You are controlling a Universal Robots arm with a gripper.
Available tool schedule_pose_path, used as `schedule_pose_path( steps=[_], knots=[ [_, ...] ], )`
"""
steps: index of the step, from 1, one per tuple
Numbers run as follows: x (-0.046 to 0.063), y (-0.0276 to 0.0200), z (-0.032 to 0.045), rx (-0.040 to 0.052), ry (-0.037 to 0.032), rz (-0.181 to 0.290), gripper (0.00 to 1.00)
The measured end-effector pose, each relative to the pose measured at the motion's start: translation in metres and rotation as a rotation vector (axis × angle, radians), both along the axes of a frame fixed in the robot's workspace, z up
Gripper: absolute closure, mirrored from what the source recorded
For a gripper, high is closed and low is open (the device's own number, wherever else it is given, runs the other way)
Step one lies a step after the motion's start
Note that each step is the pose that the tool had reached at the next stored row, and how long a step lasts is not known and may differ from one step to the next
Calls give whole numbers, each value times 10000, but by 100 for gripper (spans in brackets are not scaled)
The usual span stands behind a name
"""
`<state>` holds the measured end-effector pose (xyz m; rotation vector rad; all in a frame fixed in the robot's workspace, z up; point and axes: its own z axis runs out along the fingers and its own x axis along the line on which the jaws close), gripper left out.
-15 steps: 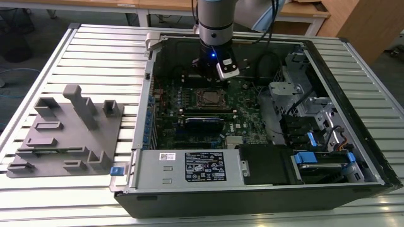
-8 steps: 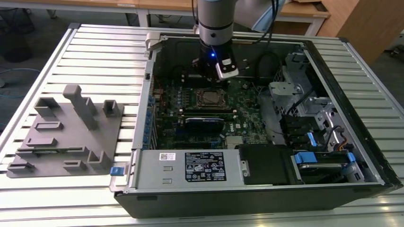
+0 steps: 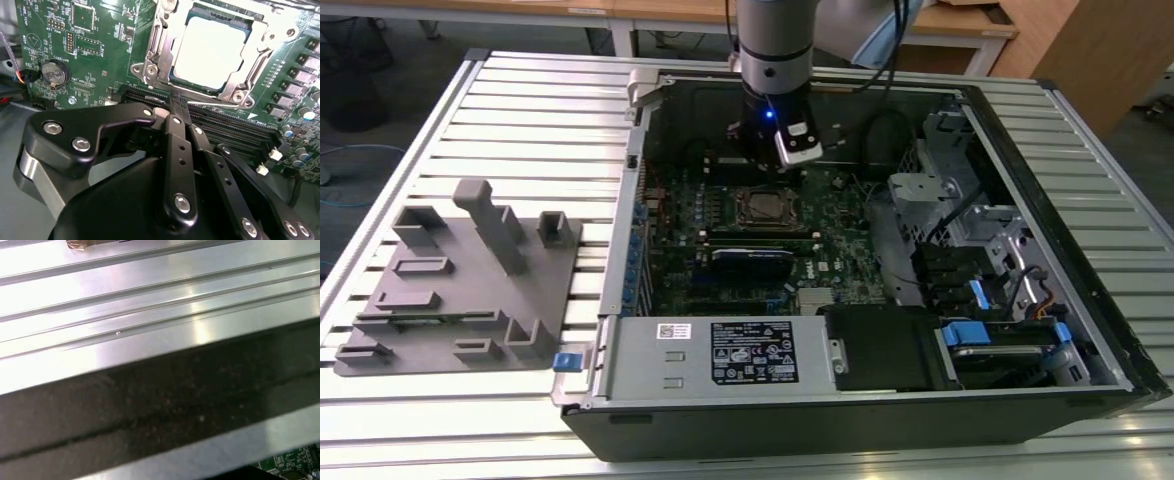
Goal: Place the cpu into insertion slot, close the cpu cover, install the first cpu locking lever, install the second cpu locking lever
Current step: 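Install the first cpu locking lever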
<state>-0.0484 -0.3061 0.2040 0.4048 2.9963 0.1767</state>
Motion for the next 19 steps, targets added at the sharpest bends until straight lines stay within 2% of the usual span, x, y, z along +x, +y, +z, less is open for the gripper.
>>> schedule_pose_path(
  steps=[5,12,19],
  knots=[
    [-1,23,0,0,-39,-9,89],
    [-10,27,-9,-16,-89,-8,89],
    [-14,27,-30,-272,-151,-7,89]
  ],
)
